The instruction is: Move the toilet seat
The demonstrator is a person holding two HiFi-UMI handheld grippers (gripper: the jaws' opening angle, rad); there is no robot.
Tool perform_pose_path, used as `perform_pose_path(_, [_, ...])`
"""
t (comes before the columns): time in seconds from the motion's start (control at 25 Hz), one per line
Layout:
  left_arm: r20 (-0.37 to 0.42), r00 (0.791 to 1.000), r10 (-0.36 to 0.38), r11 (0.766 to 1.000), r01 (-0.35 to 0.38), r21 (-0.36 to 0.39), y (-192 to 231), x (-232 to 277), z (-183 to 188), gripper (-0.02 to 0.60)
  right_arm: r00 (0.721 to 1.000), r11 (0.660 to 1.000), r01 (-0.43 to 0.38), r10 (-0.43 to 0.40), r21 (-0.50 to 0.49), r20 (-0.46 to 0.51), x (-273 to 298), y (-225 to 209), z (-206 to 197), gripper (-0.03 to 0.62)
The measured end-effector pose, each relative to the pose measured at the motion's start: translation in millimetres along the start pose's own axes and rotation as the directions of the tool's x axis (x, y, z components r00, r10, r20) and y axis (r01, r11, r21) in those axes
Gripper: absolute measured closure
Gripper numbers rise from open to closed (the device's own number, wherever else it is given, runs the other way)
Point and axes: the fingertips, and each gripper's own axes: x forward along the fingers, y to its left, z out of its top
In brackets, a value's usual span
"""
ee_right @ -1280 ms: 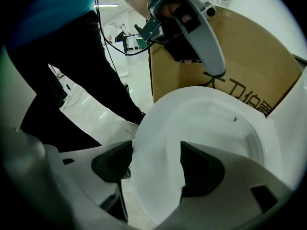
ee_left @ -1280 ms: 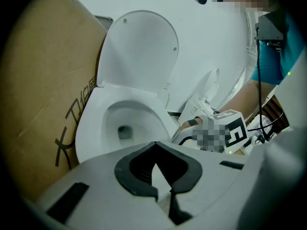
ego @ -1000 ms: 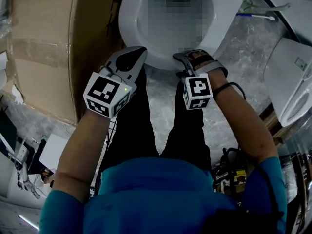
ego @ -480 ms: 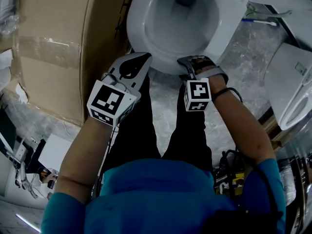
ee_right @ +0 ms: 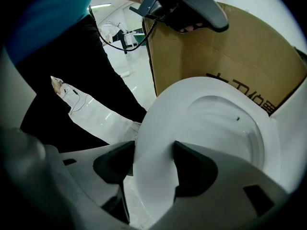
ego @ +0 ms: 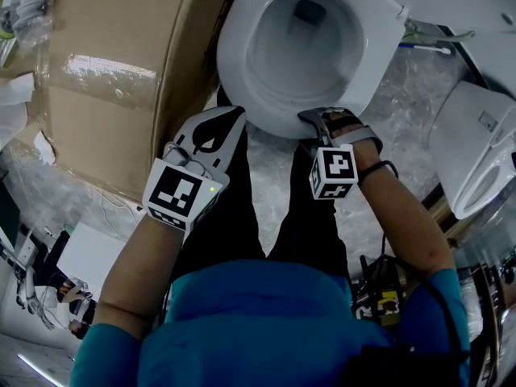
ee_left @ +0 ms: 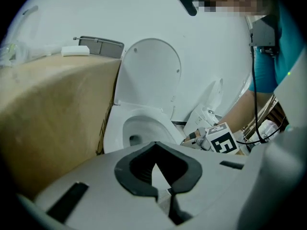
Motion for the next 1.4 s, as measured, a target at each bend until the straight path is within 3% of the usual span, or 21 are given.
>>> perform_pose_path(0.24, [0.044, 0.999, -0.019, 1.0, 0.019, 0.011, -19.9, -22.2, 20.7, 0.581, 1.0, 1.0, 0.001, -0.001, 0.001, 0.013, -29.3, 0.7, 8.0, 0.34])
perform_pose_path(0.64, [0.099, 0.995, 0.006, 1.0, -0.003, -0.023, -27.7, -55.5, 56.1, 0.581, 0.994, 0.994, 0.108, -0.109, 0.017, 0.033, -76.2, -0.9, 17.3, 0.382])
perform_pose_path(1.4, [0.094, 0.995, 0.024, 1.0, -0.024, -0.003, -32.5, -64.9, 77.1, 0.581, 0.983, 0.984, 0.177, -0.177, 0.019, 0.044, -107.0, -3.7, 23.9, 0.418])
